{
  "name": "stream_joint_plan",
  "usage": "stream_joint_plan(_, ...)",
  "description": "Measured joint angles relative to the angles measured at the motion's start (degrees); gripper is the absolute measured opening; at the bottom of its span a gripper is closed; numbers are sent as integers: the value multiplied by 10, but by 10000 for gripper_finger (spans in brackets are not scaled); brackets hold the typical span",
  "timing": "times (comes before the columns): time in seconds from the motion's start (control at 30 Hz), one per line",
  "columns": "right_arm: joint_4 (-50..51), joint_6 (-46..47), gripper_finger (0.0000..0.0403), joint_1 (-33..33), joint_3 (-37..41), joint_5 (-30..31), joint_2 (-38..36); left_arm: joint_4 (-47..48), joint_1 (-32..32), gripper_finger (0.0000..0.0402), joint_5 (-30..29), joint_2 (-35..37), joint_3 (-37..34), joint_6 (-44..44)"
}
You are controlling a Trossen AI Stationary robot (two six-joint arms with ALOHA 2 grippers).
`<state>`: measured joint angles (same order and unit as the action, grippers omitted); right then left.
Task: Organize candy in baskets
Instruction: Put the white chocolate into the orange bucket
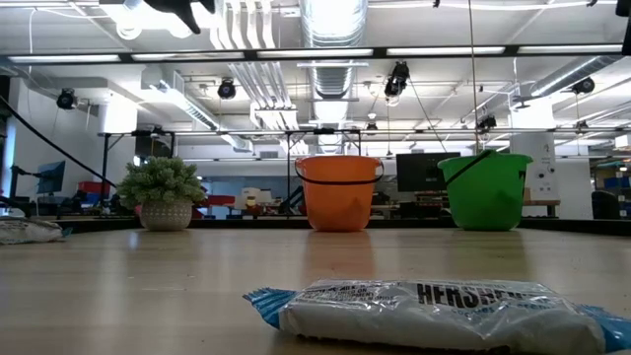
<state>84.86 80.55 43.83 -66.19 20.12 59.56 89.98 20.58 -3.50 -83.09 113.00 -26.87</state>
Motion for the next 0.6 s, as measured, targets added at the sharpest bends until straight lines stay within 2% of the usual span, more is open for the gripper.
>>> stream_joint_plan(0.27,2,-62,183,0,0,1,-22,0,-40,213,25,82,-162,-59)
stream_joint_plan(0.6,2,-56,183,0,0,10,-36,-8,-90,210,32,185,-384,-139)
